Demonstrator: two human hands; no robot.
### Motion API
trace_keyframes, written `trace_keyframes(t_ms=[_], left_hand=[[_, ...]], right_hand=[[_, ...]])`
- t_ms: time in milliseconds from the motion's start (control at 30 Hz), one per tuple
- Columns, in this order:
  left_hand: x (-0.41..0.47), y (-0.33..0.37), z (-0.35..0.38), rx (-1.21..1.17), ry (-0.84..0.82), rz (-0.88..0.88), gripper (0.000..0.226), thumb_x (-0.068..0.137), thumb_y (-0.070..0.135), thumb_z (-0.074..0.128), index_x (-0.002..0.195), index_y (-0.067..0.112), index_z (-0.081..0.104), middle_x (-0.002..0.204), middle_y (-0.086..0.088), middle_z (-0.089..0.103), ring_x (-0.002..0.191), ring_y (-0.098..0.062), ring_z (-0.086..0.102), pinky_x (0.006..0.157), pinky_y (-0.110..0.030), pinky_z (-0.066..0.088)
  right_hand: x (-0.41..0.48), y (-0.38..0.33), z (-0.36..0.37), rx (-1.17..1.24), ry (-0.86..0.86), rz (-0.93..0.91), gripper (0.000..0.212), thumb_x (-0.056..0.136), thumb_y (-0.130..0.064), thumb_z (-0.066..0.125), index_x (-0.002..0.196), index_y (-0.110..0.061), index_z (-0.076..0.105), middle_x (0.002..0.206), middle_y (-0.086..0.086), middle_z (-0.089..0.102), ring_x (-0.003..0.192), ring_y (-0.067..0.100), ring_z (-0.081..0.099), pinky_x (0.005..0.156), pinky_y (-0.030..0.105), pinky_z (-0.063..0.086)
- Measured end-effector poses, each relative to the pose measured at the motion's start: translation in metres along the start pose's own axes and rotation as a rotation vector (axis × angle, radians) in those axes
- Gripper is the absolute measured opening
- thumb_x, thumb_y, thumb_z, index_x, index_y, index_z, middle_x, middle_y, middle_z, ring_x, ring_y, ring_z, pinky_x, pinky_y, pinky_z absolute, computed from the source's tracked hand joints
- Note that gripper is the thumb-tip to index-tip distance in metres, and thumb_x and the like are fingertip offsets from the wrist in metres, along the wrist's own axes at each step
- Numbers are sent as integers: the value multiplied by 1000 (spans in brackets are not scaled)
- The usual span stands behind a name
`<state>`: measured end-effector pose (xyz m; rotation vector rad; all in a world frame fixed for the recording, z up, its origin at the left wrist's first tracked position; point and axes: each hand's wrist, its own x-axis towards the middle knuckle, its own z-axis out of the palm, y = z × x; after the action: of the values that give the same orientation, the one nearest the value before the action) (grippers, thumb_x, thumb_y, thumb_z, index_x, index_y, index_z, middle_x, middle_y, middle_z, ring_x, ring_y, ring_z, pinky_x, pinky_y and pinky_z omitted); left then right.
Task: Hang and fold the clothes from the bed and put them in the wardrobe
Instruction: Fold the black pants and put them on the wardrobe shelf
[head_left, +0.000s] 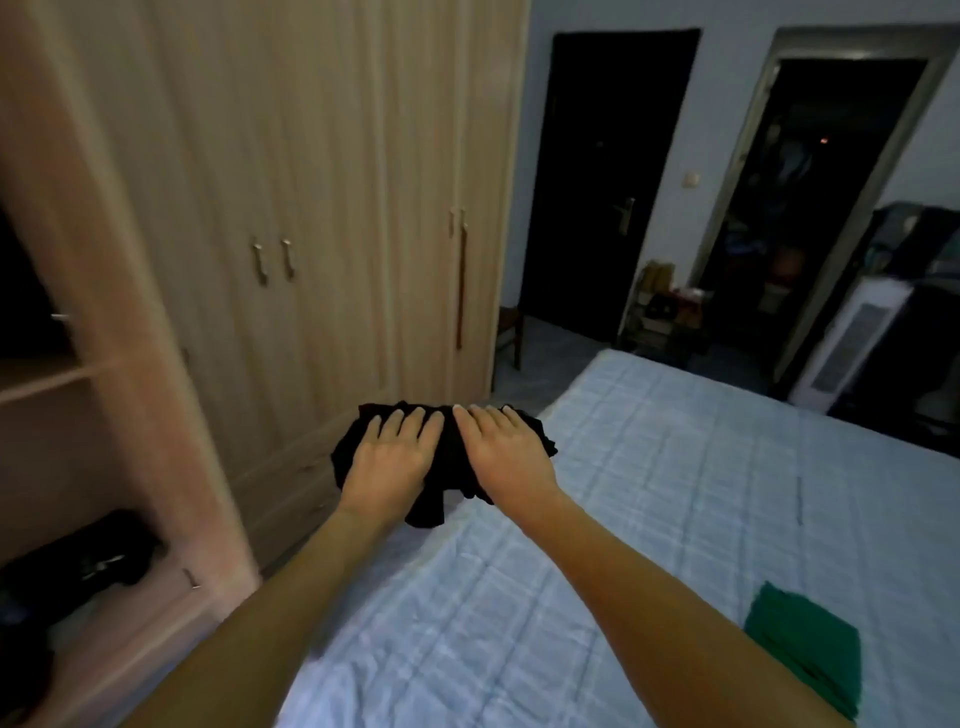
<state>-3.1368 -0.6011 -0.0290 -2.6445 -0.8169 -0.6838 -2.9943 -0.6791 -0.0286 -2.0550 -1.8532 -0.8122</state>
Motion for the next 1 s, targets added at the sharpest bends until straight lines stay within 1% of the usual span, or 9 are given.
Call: trace_keyframes(t_ms=[133,233,333,467,600,767,833,933,1000], left_hand=[[-26,-44,-52,129,-67,-142,71,42,2,87,109,2,65,100,-20,68,89,-40,66,73,-53,56],[-50,-69,-89,199,-83,-239,64,49,2,83,109,4,61,98,-20,67,88,-41,65,73,-53,55],[-70,-83,-121,272,-90,-312,60,52,2,81,109,5,62,98,-18,67,87,-40,65,75,-52,54],[-99,-104,-154,416,-77,-429,66,44,8,85,108,7,66,96,-15,68,84,-38,67,71,-50,56],[-137,-129,-186,489,-111,-561,71,41,12,90,108,9,68,96,-13,70,85,-37,68,68,-49,57],[-190,-160,-225,548,-164,-728,89,25,14,95,110,8,67,98,-14,70,86,-37,69,68,-48,58],[-205,-176,-240,575,-155,-764,88,28,12,95,111,7,67,100,-15,70,87,-36,69,69,-49,58],[-219,-207,-253,583,-119,-799,78,38,4,89,113,6,66,103,-16,69,90,-37,68,70,-51,57],[-228,-234,-254,580,-100,-806,77,41,3,88,114,5,64,104,-16,68,91,-38,67,72,-52,57]], right_hand=[[37,-51,-24,56,45,-106,63,58,-21,86,115,-6,63,98,11,71,87,25,69,81,42,56],[57,-88,-40,118,90,-184,60,60,-16,85,114,-6,62,97,11,71,85,27,69,79,45,57],[69,-118,-51,206,127,-258,63,57,-17,87,114,-6,63,98,11,71,84,26,70,77,45,57],[90,-161,-63,341,204,-415,58,57,-21,88,109,-8,67,95,7,72,80,21,70,73,40,59],[109,-215,-78,443,276,-541,53,60,-16,86,109,-9,67,95,6,72,79,21,71,72,35,59],[125,-289,-100,541,345,-684,53,63,-10,83,113,-9,65,98,8,71,83,23,70,76,40,58],[135,-316,-107,548,378,-718,56,61,-11,84,113,-9,66,98,8,72,84,22,70,78,40,58],[157,-353,-112,559,423,-762,57,59,-12,85,112,-9,67,98,7,72,85,21,70,81,39,57],[174,-378,-110,566,436,-775,58,56,-12,87,111,-9,68,96,7,72,83,21,71,79,40,58]])
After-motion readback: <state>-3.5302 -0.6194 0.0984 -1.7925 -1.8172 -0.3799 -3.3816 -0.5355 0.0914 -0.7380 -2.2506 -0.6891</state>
